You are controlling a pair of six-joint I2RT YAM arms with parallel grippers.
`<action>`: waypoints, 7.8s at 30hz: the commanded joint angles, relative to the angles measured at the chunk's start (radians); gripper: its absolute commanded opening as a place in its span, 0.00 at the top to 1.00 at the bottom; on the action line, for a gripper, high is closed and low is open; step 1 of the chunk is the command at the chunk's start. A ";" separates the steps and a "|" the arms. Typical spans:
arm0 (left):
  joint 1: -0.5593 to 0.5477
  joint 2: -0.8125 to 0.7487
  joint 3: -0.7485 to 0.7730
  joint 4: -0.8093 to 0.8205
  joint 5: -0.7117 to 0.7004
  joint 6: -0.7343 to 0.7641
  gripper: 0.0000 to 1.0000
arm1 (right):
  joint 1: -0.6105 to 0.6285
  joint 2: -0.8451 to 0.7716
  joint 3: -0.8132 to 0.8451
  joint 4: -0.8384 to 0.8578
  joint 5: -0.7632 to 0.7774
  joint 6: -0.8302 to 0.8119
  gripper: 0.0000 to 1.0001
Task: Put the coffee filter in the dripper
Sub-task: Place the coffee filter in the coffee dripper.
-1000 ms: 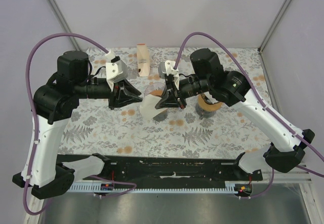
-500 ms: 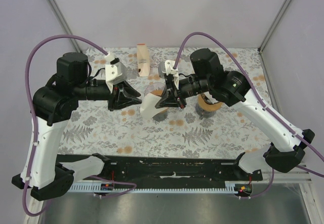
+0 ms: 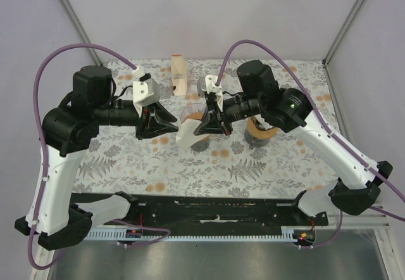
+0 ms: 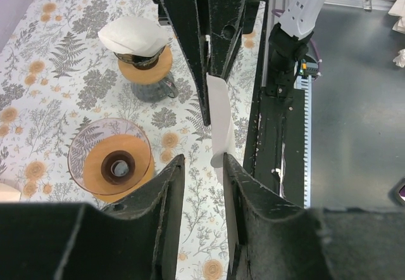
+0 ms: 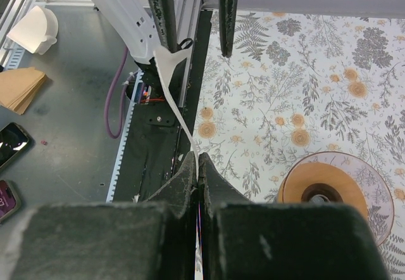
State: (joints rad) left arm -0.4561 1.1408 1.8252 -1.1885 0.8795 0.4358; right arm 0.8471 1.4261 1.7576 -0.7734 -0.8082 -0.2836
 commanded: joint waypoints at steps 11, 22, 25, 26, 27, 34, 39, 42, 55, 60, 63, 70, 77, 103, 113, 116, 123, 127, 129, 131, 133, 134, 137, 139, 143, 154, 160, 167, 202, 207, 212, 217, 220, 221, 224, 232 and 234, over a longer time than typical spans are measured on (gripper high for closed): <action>-0.015 -0.003 -0.021 0.006 -0.007 0.007 0.70 | 0.003 0.016 0.062 0.006 0.010 0.012 1.00; -0.026 0.002 -0.014 0.007 0.039 -0.017 0.62 | 0.003 0.022 0.060 0.002 0.018 0.006 1.00; -0.027 0.000 -0.014 0.007 0.039 -0.020 0.60 | 0.004 0.027 0.062 0.002 0.020 0.004 1.00; -0.029 0.002 -0.012 0.007 0.039 -0.022 0.60 | 0.003 0.028 0.063 0.002 0.021 0.004 1.00; -0.030 0.000 -0.010 0.007 0.041 -0.022 0.59 | 0.003 0.028 0.063 0.002 0.021 0.004 1.00; -0.035 -0.001 -0.012 0.000 0.032 -0.014 0.60 | 0.001 0.036 0.071 -0.001 0.032 0.009 1.00; -0.039 -0.001 -0.020 -0.002 0.007 -0.005 0.64 | 0.001 0.037 0.080 -0.001 0.024 0.009 1.00; -0.042 0.002 -0.017 0.000 0.007 -0.011 0.64 | 0.001 0.040 0.080 -0.003 0.030 0.009 1.00; -0.047 0.002 -0.009 -0.022 0.012 -0.005 0.68 | 0.000 0.066 0.106 -0.018 0.058 0.029 1.00; -0.046 0.013 -0.004 -0.020 -0.033 -0.005 0.84 | -0.002 0.060 0.106 -0.023 0.052 0.031 1.00; -0.046 0.016 -0.009 0.012 -0.077 -0.037 0.88 | -0.002 0.057 0.103 -0.021 0.050 0.031 1.00; -0.046 0.010 0.002 0.067 -0.177 -0.069 0.87 | -0.002 0.045 0.085 -0.023 0.030 0.020 1.00; -0.046 0.002 -0.037 0.073 -0.106 -0.066 0.68 | -0.002 0.043 0.088 -0.023 0.009 0.012 1.00; -0.027 0.008 -0.167 0.313 -0.768 -0.649 0.98 | -0.028 0.007 0.054 0.247 0.771 0.231 0.19; -0.029 0.001 -0.173 0.308 -0.890 -0.858 0.98 | 0.161 0.077 -0.008 0.510 0.778 0.345 0.24; -0.027 -0.012 -0.170 0.303 -0.898 -0.871 0.98 | 0.161 0.115 0.019 0.516 0.777 0.366 0.32; -0.026 -0.019 -0.159 0.303 -0.892 -0.894 0.98 | 0.161 0.174 0.071 0.516 0.721 0.373 0.36; -0.026 -0.016 -0.158 0.306 -0.858 -0.904 0.98 | 0.162 0.194 0.079 0.511 0.736 0.370 0.37; -0.024 -0.015 -0.159 0.308 -0.844 -0.905 0.98 | 0.161 0.200 0.082 0.507 0.757 0.368 0.48; -0.023 -0.015 -0.161 0.308 -0.838 -0.905 0.98 | 0.162 0.197 0.079 0.503 0.796 0.356 0.59; -0.021 -0.018 -0.162 0.311 -0.835 -0.902 0.98 | 0.161 0.192 0.077 0.500 0.829 0.340 0.61; -0.021 -0.018 -0.161 0.310 -0.840 -0.893 0.98 | 0.161 0.194 0.077 0.497 0.845 0.334 0.63; -0.018 -0.022 -0.165 0.310 -0.853 -0.878 0.98 | 0.161 0.197 0.079 0.487 0.918 0.319 0.79; -0.015 -0.027 -0.170 0.310 -0.849 -0.879 0.98 | 0.159 0.195 0.074 0.487 0.969 0.305 0.85; -0.013 -0.027 -0.170 0.311 -0.841 -0.881 0.98 | 0.159 0.201 0.085 0.484 0.963 0.293 0.85; -0.013 -0.024 -0.165 0.323 -0.827 -0.853 0.98 | 0.164 0.258 0.120 0.485 0.880 0.317 0.62; -0.013 -0.019 -0.156 0.328 -0.827 -0.847 0.98 | 0.167 0.286 0.125 0.500 0.969 0.299 0.59; -0.013 -0.015 -0.182 0.300 -0.977 -0.671 0.98 | 0.156 0.271 0.094 0.496 1.076 0.256 1.00; -0.015 0.096 -0.115 0.202 -0.729 -0.437 0.83 | 0.009 0.178 0.055 0.202 0.874 0.282 1.00; -0.013 0.126 -0.109 0.196 -0.647 -0.396 0.56 | 0.004 0.226 0.163 -0.072 0.828 0.353 1.00; -0.013 0.151 -0.118 0.224 -0.535 -0.425 0.36 | 0.003 0.232 0.146 -0.104 0.810 0.420 1.00; -0.013 0.151 -0.217 0.256 -0.476 -0.480 0.32 | -0.006 0.264 0.137 -0.127 0.765 0.452 1.00; -0.015 0.174 -0.250 0.271 -0.491 -0.477 0.44 | -0.006 0.293 0.143 -0.132 0.751 0.458 1.00; -0.013 0.180 -0.259 0.273 -0.499 -0.473 0.47 | -0.006 0.304 0.146 -0.132 0.745 0.457 1.00; -0.013 0.201 -0.271 0.280 -0.513 -0.476 0.57 | -0.016 0.321 0.155 -0.138 0.745 0.457 1.00; -0.013 0.244 -0.284 0.270 -0.545 -0.470 0.94 | -0.052 0.320 0.117 -0.126 0.725 0.445 1.00; -0.013 0.247 -0.291 0.267 -0.545 -0.467 0.98 | -0.078 0.316 0.088 -0.093 0.689 0.436 1.00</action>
State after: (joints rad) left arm -0.4713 1.3827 1.5463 -0.9440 0.3412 -0.0311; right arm 0.8055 1.7573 1.8748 -0.9131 -0.0631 0.1635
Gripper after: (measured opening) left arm 0.045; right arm 0.006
